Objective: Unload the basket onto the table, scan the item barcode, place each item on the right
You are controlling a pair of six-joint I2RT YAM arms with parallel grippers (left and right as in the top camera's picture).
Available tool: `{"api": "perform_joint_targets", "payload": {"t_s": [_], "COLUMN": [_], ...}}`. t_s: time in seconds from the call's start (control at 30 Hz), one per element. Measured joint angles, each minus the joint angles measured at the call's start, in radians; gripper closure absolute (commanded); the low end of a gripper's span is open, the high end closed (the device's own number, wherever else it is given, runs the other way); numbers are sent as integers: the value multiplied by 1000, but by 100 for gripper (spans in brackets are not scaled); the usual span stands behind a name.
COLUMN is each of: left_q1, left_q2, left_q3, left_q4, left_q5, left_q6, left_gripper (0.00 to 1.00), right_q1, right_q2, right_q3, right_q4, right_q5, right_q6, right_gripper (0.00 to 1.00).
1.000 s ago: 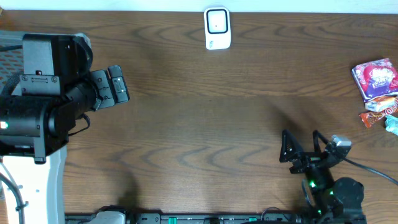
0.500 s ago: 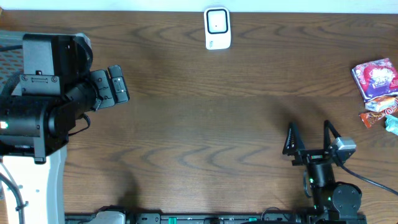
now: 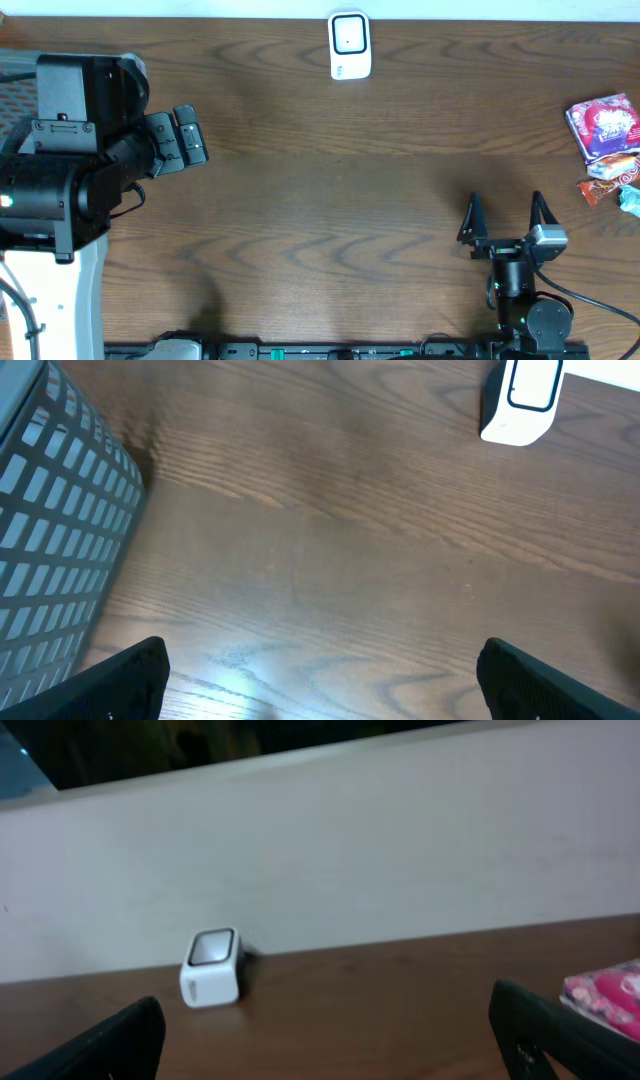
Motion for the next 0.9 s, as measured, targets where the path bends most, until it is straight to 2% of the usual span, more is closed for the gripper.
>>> {"api": "perform_joint_targets", "payload": {"t_s": [0.1, 0.3, 0.57, 0.9], "left_q1": [0, 0, 0, 0], "left_q2": [0, 0, 0, 0], "left_q3": [0, 0, 0, 0], "left_q4": [0, 0, 0, 0], "left_q5": [0, 0, 0, 0], "left_q6": [0, 0, 0, 0], "left_gripper": [2, 2, 2, 2], "right_q1": [0, 0, 0, 0], "right_q2": [0, 1, 0, 0], "right_q3": [-2, -5, -5, -5], "right_q4": [-36, -246, -246, -246], "right_q5": [6, 33, 43, 45], "right_q6": [-21, -43, -134, -158], "right_gripper": [1, 1, 1, 1]}}
